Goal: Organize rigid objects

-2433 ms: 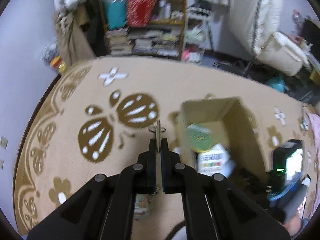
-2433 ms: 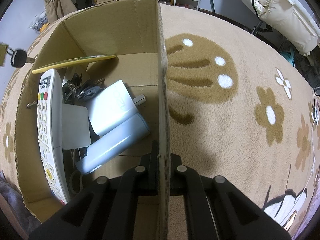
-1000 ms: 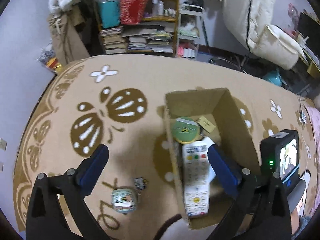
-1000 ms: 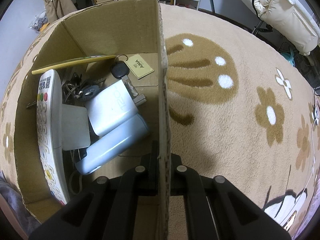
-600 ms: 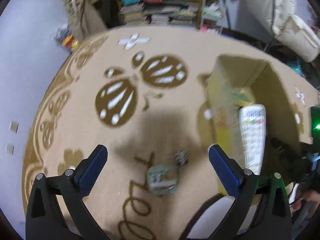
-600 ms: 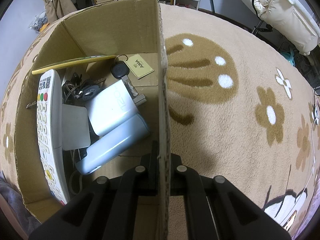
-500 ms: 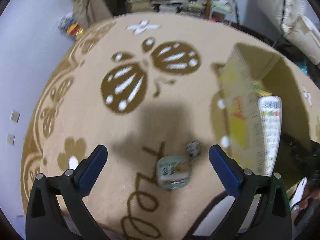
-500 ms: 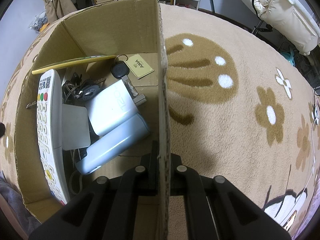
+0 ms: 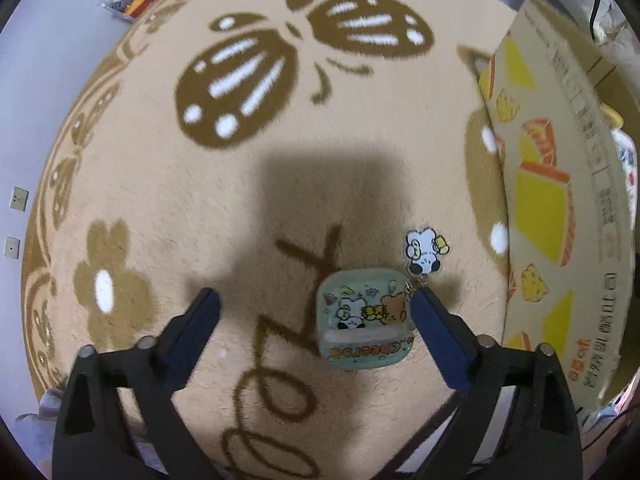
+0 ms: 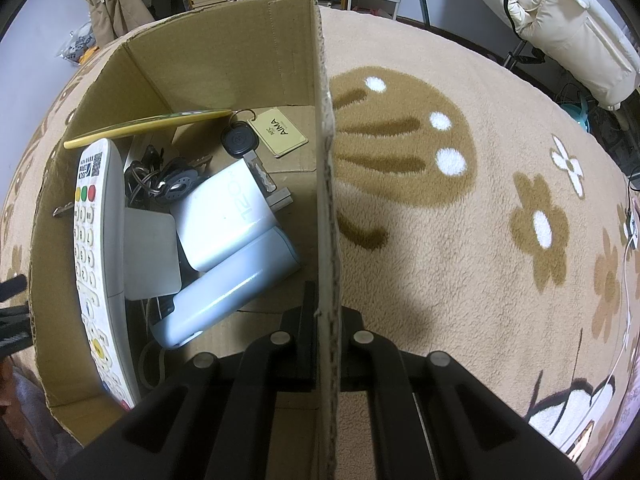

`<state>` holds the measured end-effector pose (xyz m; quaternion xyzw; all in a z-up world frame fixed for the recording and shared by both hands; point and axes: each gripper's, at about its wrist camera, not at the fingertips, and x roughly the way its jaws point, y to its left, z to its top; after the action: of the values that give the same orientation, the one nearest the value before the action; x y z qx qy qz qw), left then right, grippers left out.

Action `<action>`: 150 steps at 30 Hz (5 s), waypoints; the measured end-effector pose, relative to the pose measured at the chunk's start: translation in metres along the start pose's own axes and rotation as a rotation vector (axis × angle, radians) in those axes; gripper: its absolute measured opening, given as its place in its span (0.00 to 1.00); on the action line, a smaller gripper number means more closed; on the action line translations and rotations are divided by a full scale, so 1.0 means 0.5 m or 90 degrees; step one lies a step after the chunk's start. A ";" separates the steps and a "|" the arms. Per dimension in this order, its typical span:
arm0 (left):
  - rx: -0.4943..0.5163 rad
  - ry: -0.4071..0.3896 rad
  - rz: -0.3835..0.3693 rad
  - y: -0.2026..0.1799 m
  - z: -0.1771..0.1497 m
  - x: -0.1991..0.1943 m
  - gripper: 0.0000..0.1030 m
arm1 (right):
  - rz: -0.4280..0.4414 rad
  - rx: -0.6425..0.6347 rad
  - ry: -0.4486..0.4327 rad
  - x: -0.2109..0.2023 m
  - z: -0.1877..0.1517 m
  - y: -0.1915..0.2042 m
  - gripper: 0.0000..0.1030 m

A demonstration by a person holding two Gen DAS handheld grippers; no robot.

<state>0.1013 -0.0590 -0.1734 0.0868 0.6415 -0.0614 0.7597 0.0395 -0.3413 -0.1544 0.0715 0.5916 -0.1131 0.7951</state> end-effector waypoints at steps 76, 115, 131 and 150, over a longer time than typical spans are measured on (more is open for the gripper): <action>0.109 -0.188 -0.109 -0.283 0.142 -0.197 0.51 | 0.002 -0.002 0.000 0.001 0.001 0.002 0.05; 0.042 -0.325 -0.032 -0.071 -0.019 -0.339 0.99 | 0.053 0.071 -0.160 -0.162 -0.054 -0.038 0.67; 0.086 -0.408 0.003 -0.044 -0.167 -0.398 0.99 | 0.099 0.041 -0.364 -0.334 -0.174 0.002 1.00; 0.080 -0.457 0.024 -0.007 -0.246 -0.407 0.99 | 0.113 0.019 -0.425 -0.366 -0.238 0.030 1.00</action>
<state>-0.0525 -0.0401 0.0070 0.1181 0.3270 -0.1130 0.9308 -0.1168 -0.2801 -0.0140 0.0935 0.2885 -0.0694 0.9504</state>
